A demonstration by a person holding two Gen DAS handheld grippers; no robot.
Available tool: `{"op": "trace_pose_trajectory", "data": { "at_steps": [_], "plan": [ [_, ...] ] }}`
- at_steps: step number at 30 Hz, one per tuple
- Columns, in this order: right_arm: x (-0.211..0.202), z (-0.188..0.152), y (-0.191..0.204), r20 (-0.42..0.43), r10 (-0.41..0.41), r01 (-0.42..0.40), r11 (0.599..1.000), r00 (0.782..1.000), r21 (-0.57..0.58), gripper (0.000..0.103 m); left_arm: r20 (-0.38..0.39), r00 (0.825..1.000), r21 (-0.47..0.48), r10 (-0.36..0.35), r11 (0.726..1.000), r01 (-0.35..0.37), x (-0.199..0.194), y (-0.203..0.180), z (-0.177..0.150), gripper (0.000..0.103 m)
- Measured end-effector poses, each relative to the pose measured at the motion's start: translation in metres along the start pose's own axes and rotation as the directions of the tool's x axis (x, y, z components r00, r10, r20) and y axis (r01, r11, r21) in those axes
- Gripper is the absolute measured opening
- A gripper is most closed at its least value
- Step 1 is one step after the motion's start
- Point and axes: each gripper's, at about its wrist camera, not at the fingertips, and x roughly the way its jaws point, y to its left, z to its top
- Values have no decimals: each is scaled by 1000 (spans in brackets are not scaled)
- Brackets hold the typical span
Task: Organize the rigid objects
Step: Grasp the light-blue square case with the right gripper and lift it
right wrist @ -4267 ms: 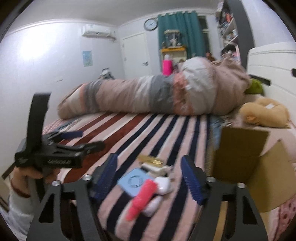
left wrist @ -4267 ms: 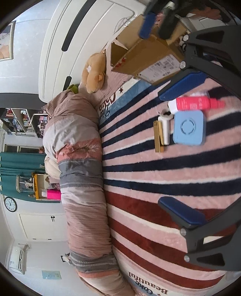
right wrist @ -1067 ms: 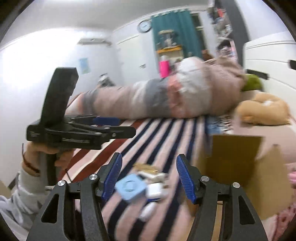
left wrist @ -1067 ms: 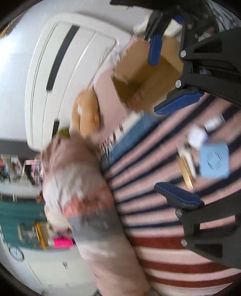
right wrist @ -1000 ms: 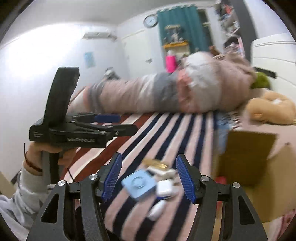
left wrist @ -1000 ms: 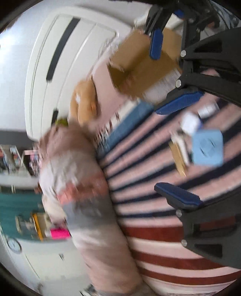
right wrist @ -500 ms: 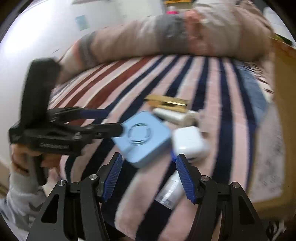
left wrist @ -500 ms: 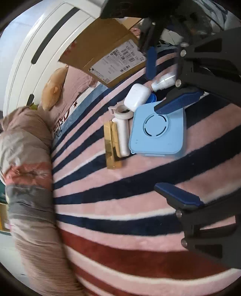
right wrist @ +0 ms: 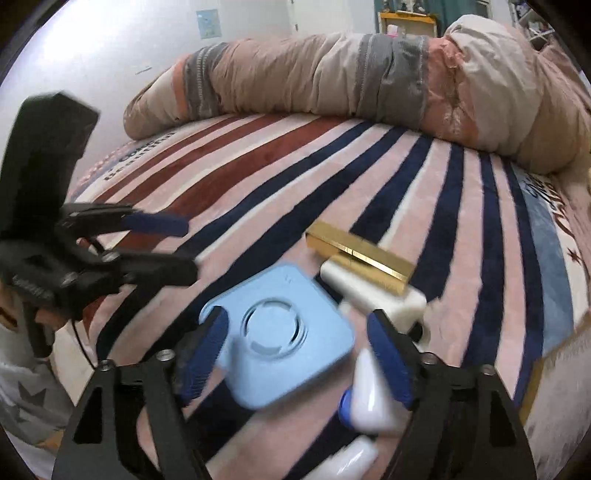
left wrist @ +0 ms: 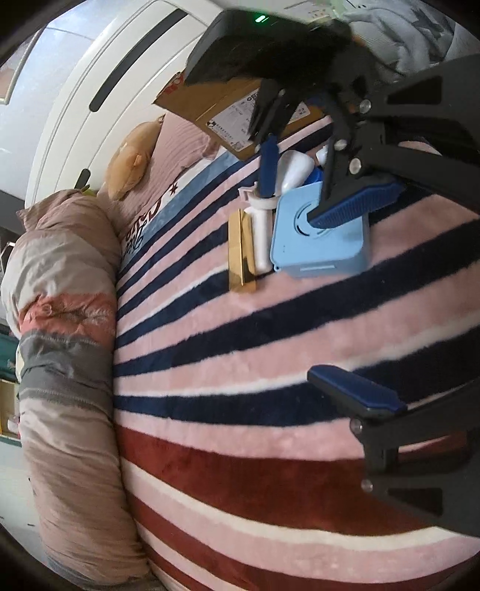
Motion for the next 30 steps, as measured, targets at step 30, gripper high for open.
{"op": "trace_pose_trajectory", "data": {
  "at_steps": [30],
  "plan": [
    [53,2,44,-278,62,-91,991,959,-94,80,-52,997,-73,-58,996,54,-7,18,-7,74]
  ]
}}
